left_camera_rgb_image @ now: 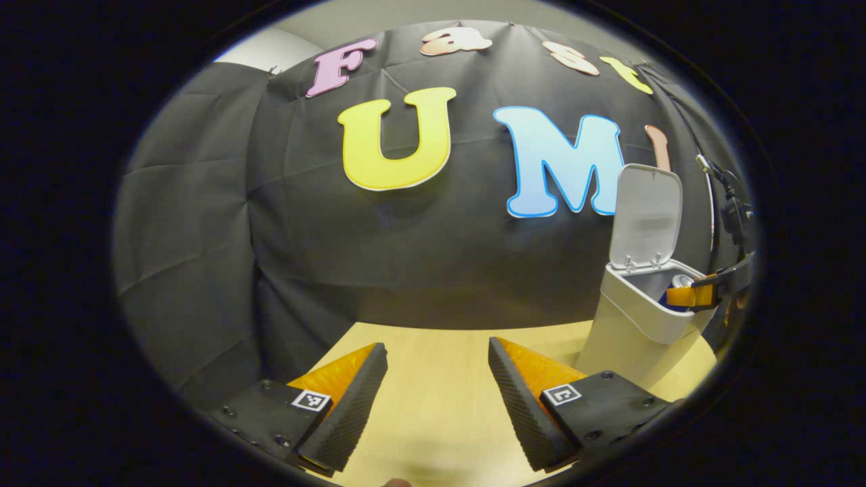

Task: Press the lid of the desktop garbage bin to open it, pick up the crumpled paper on the desktop and throw it into the bin, then pick up the pop can on the desktop and drop it into the bin, and finally close the garbage bin lid.

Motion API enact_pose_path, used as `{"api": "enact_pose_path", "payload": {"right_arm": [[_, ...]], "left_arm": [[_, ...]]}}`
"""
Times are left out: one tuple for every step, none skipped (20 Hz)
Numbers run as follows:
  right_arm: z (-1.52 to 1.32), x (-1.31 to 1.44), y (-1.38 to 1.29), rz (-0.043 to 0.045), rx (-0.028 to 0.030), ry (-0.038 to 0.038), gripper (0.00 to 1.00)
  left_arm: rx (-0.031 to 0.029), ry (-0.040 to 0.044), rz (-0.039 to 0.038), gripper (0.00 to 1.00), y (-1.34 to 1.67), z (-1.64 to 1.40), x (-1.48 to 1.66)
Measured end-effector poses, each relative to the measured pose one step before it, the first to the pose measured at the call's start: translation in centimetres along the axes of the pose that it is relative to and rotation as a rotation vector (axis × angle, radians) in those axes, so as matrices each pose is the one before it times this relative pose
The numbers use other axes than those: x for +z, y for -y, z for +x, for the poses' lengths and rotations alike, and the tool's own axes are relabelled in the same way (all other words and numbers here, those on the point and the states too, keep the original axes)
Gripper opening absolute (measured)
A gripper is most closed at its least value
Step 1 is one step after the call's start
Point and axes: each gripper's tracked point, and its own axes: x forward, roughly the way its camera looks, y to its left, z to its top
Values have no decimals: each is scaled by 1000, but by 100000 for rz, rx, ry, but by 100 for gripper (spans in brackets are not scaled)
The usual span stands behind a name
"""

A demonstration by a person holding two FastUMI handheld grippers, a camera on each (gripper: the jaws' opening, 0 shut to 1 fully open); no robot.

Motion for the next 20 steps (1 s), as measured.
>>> {"api": "enact_pose_path", "payload": {"right_arm": [[21, -23, 39, -40, -142, 48, 85], [-29, 48, -5, 14, -140, 76, 86], [31, -42, -6, -50, -49, 84, 86], [15, 25, 43, 91, -140, 88, 86], [29, -48, 22, 62, -151, 23, 86], [-63, 59, 15, 16, -84, 143, 86], [84, -32, 35, 36, -144, 158, 86], [18, -8, 44, 179, -130, 62, 86], [9, -16, -19, -20, -50, 71, 88], [-1, 6, -1, 28, -22, 169, 92], [6, 45, 18, 6, -56, 36, 93], [-14, 45, 49, 42, -58, 96, 93], [11, -64, -13, -5, -43, 108, 93], [34, 0, 10, 1, -42, 136, 93], [-8, 45, 25, 29, -57, 99, 93], [23, -32, 37, -11, -111, 101, 93], [12, 26, -9, -29, -126, 212, 93], [-13, 8, 1, 4, -38, 175, 92], [18, 42, 6, 21, -47, 119, 93], [25, -29, 14, -8, -83, 93, 93]], "left_arm": [[96, -94, -12, 100, -62, -75, -23], [136, 109, -57, 100, -40, 1, 7], [88, 158, 15, 100, -105, -57, 82], [90, -70, 84, 100, -50, -22, 0], [182, -91, 71, 100, -74, 30, -52], [36, -73, -56, 100, -23, -43, 2], [58, -52, -111, 100, 36, -70, 8], [-87, -97, -137, 100, 13, -10, -55], [66, -103, -78, 100, 33, 34, -21], [-139, -77, -60, 100, 12, -41, -35], [18, -48, 23, 100, 10, 49, -2], [-62, -26, 50, 100, 25, -40, 38], [42, 62, 76, 100, 27, 1, 46], [-17, 119, 70, 100, -25, 16, 6], [-133, 29, 35, 100, 59, -16, 3], [-14, -20, 105, 100, 4, 34, 42], [-113, -67, 36, 100, 98, -37, -74], [-14, -29, 12, 100, -41, 3, 3], [-88, -20, -27, 100, 35, 7, 13], [-54, -59, -52, 100, 32, 16, -4]]}}
